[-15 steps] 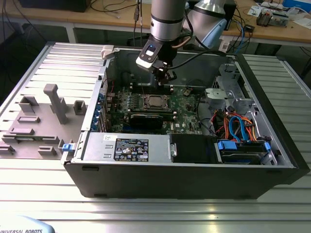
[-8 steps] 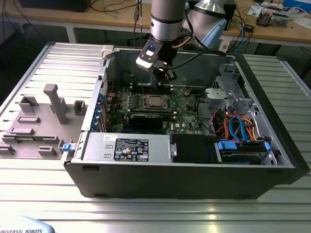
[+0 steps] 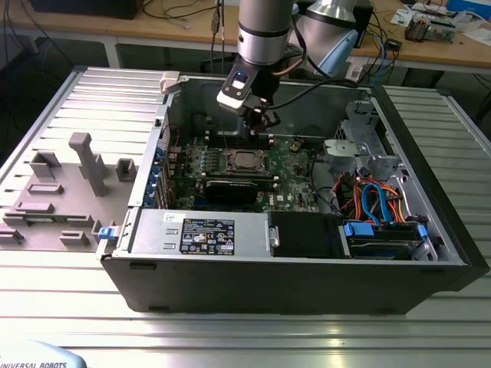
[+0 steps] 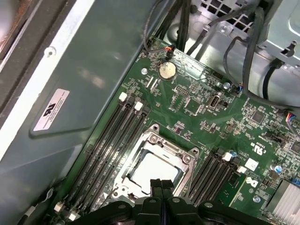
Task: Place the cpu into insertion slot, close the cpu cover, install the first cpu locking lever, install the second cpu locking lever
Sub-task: 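Install the first cpu locking lever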
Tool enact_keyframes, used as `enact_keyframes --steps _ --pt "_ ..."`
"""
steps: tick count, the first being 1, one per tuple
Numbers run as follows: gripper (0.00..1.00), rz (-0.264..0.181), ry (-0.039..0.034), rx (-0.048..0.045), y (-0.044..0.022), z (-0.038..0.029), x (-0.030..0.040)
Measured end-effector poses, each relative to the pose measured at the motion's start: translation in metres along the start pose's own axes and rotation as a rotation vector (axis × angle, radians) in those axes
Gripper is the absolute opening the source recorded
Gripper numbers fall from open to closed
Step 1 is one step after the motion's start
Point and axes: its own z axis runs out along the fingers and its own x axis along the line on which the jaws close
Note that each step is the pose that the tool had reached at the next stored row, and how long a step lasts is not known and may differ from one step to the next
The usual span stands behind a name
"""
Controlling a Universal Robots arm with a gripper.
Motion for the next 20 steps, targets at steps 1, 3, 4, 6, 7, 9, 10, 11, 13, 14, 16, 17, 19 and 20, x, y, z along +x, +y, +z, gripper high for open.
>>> enact_keyframes --steps 1,3,4,6,7,9,10,11,13,14,16,17,19,20 --pt "0.11 -0.011 0.0001 0.0002 0.0000 0.0000 0.0000" --pt "0.11 -0.032 0.0004 0.0005 0.0000 0.0000 0.0000" --pt "0.11 -0.044 0.0006 0.0007 0.0000 0.0000 0.0000" --pt "0.11 -0.092 0.0011 0.0015 0.0000 0.0000 0.0000" --pt "0.11 -0.109 0.0013 0.0018 0.0000 0.0000 0.0000" --pt "0.11 -0.156 0.0019 0.0025 0.0000 0.0000 0.0000" --pt "0.11 -0.183 0.0022 0.0030 0.0000 0.0000 0.0000" --pt "0.11 -0.200 0.0025 0.0032 0.0000 0.0000 0.0000" --pt "0.11 -0.238 0.0029 0.0038 0.0000 0.0000 0.0000" --pt "0.11 -0.256 0.0031 0.0041 0.0000 0.0000 0.0000" --pt "0.11 -0.294 0.0036 0.0046 0.0000 0.0000 0.0000" --pt "0.11 -0.310 0.0038 0.0050 0.0000 0.0000 0.0000" --pt "0.11 -0.370 0.0045 0.0059 0.0000 0.0000 0.0000" --pt "0.11 -0.390 0.0047 0.0062 0.0000 0.0000 0.0000"
